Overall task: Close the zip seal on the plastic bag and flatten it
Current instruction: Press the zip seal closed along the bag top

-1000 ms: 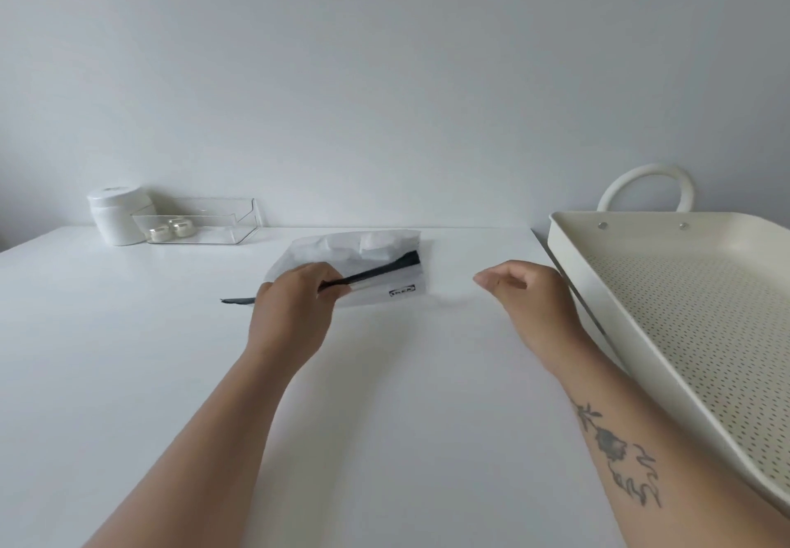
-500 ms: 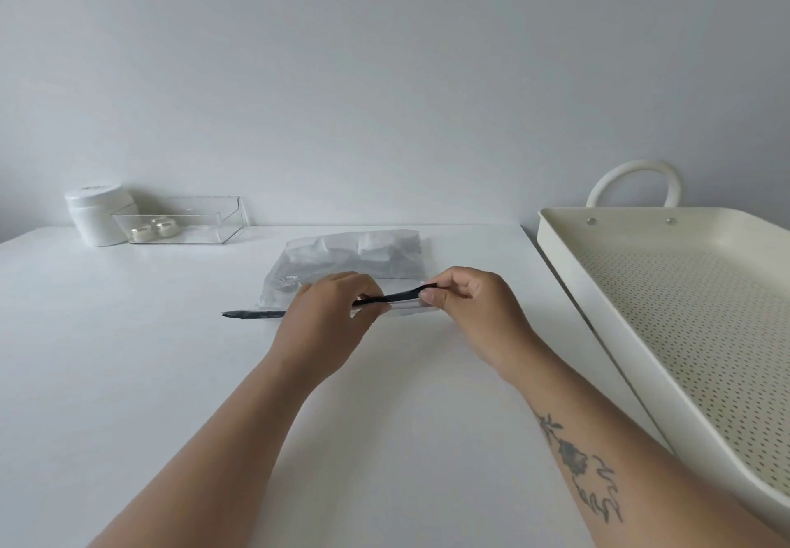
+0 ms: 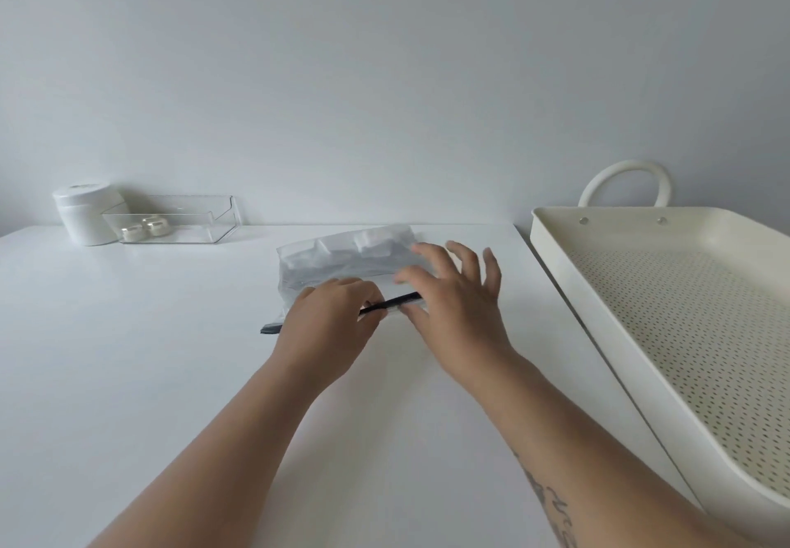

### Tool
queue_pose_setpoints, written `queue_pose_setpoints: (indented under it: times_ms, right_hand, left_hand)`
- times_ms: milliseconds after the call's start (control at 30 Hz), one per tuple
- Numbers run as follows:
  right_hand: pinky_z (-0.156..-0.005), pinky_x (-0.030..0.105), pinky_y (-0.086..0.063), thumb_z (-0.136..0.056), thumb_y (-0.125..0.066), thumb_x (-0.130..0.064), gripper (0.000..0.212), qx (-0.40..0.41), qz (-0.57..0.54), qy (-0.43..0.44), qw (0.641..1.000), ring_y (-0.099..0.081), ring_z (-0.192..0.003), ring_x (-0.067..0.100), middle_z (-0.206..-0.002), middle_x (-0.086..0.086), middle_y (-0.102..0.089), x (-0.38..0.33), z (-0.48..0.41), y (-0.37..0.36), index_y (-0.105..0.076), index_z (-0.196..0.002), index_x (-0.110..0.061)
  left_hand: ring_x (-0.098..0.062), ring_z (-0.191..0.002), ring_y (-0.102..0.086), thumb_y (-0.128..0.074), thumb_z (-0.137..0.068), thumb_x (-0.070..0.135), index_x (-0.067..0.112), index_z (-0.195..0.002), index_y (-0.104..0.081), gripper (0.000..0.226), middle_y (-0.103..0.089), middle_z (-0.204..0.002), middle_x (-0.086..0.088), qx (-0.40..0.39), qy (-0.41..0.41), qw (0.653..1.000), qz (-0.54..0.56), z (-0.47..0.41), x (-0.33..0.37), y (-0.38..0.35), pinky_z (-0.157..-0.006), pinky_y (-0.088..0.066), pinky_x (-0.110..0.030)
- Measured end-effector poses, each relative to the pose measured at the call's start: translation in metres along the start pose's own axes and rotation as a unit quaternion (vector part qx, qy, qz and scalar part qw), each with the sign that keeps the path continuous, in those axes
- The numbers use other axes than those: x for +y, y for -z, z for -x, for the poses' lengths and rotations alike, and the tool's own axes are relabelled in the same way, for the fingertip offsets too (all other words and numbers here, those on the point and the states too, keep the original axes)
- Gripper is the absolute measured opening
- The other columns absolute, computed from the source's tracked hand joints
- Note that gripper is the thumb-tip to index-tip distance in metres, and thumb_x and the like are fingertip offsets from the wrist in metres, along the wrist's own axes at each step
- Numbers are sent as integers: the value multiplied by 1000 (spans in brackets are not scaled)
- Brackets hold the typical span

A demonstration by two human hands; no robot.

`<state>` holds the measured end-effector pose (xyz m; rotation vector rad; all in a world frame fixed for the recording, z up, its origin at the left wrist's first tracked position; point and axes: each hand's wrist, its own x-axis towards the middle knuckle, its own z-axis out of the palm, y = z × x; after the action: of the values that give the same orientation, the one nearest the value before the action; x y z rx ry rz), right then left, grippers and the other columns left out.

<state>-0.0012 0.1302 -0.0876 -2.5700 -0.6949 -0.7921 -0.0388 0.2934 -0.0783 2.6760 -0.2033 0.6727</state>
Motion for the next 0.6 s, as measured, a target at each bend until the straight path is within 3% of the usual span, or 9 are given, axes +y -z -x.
queue_pose_setpoints:
  times_ms: [33,67,167,300,400,500,600]
  right_hand:
    - [-113,51,0,-84,-69,-26,10,14,2,5,1000,-37,-129,25,-126,-10,-56,-1,-1,-1,-63,-91,-30]
    - [-112,47,2,-86,-68,-24,8,16,0,-6,1000,-42,-124,23,-113,-12,-61,0,-2,-1,-62,-82,-29]
    - [-109,39,0,-91,-59,-19,13,10,6,-71,997,-48,-103,17,-87,-11,-61,18,-2,2,-59,-81,-27]
    - [-110,44,-12,-94,-52,-17,10,-11,12,-144,989,-48,-99,23,-90,-9,-59,36,0,7,-55,-86,-24]
    - [-104,41,-24,-89,-62,-24,15,-40,-7,-87,995,-50,-103,23,-103,-7,-60,28,0,5,-60,-103,-27]
    - [-91,39,-39,-90,-60,-18,16,-74,-60,-25,995,-56,-95,25,-95,-3,-67,18,-1,2,-69,-101,-26]
    - [-104,46,-33,-93,-51,-10,24,-97,-59,-71,991,-58,-93,25,-89,-1,-71,30,-2,3,-72,-92,-22]
  left_hand:
    - [-13,-88,-58,-59,-91,29,26,-90,-66,8,-65,-87,14,2,-1,1000,-5,0,0,-1,-78,-40,-32]
    - [-13,-89,-58,-59,-90,29,27,-90,-66,7,-66,-88,14,4,1,1000,-10,0,-1,-1,-78,-40,-32]
    - [-10,-91,-57,-60,-88,27,30,-90,-66,7,-68,-90,16,21,19,999,-25,1,-6,2,-76,-34,-28]
    - [-10,-88,-57,-61,-88,27,31,-88,-67,7,-66,-85,17,37,15,999,-8,0,-6,5,-75,-39,-29]
    - [-9,-87,-58,-62,-87,28,31,-86,-68,7,-66,-83,17,27,7,1000,10,0,-3,5,-74,-45,-30]
    - [-6,-84,-58,-64,-84,27,34,-85,-69,8,-67,-81,18,27,-1,1000,13,0,-2,6,-68,-48,-30]
    - [0,-84,-58,-67,-83,29,36,-84,-70,8,-66,-78,23,23,-3,999,45,1,-7,9,-68,-50,-27]
